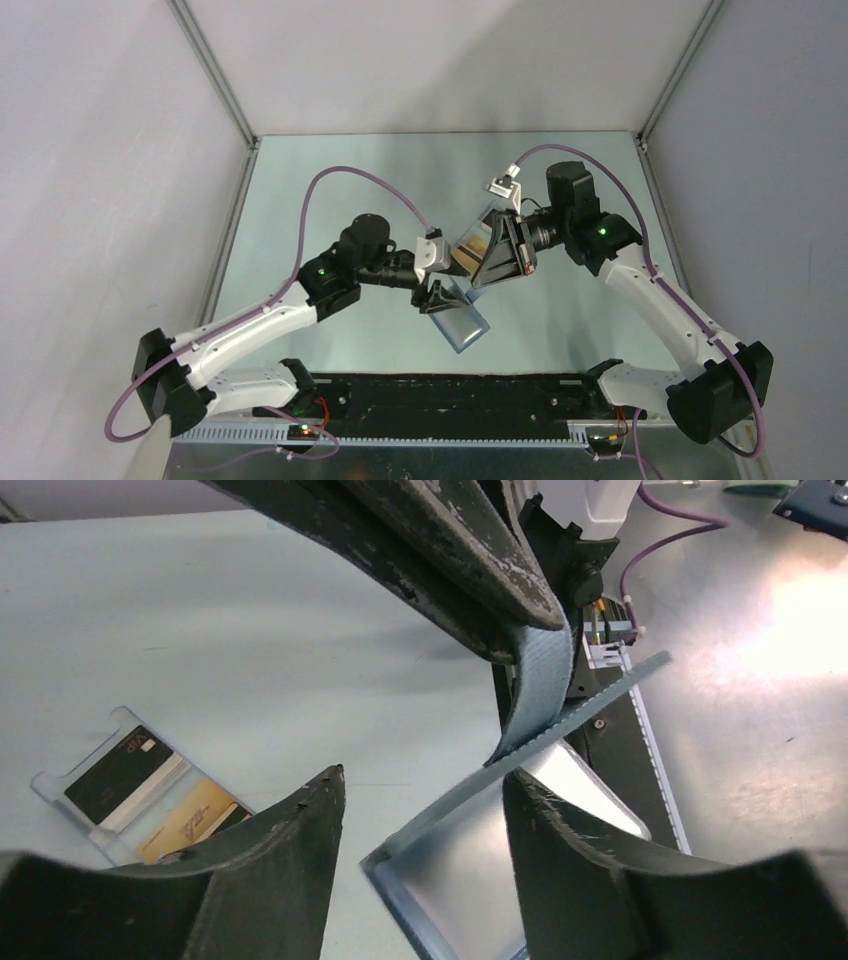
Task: Put the credit cards into the card holder
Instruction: Open the card holder at the center of the board.
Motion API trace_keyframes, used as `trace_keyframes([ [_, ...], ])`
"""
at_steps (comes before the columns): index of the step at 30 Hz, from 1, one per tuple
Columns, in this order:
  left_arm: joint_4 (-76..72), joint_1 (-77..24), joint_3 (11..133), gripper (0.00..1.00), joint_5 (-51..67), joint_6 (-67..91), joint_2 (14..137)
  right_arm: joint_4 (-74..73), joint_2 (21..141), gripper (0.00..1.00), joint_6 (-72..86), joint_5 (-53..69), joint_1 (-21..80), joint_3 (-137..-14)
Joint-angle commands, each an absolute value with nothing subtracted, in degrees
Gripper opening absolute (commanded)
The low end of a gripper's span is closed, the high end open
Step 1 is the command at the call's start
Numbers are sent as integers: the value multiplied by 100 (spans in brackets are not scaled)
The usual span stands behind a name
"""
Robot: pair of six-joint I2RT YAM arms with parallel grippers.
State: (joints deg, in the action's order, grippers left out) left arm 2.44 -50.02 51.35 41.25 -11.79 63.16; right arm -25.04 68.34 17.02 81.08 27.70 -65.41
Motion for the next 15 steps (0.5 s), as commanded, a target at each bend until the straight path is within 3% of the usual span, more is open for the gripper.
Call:
trace_keyframes([
  [1,28,-5112,5491,49,4296,-1106,6474,-2216,6710,0,1848,8155,2791,-6821],
  [2,27,-5110,5537,41,4279,-1041,6510,-2237,6698,0,1840,8120,2761,-6825],
  [3,31,-5112,5561,26,4219,-1000,6511,-2278,6693,0,1829,7987,2694,-6822],
  [5,30,-5108,5538,9,4069,-892,6455,-2391,6643,4,1769,7632,2569,-6825],
  [6,33,-5107,5516,5,4003,-832,6378,-2421,6578,10,1763,7441,2528,-6827],
  [7,35,-5109,5448,1,3807,-794,6326,-2510,6537,27,1733,6980,2438,-6822],
  [8,35,-5108,5418,1,3661,-682,6213,-2552,6442,36,1697,6768,2401,-6821],
  [9,35,-5100,5362,0,3383,-605,6152,-2659,6389,55,1609,6317,2349,-6821],
  [11,35,-5038,5301,0,2961,-295,5963,-2831,6214,74,1437,5730,2299,-6823],
  [15,133,-4580,5303,0,2629,1172,5652,-3242,5893,96,985,5013,2254,-6804],
])
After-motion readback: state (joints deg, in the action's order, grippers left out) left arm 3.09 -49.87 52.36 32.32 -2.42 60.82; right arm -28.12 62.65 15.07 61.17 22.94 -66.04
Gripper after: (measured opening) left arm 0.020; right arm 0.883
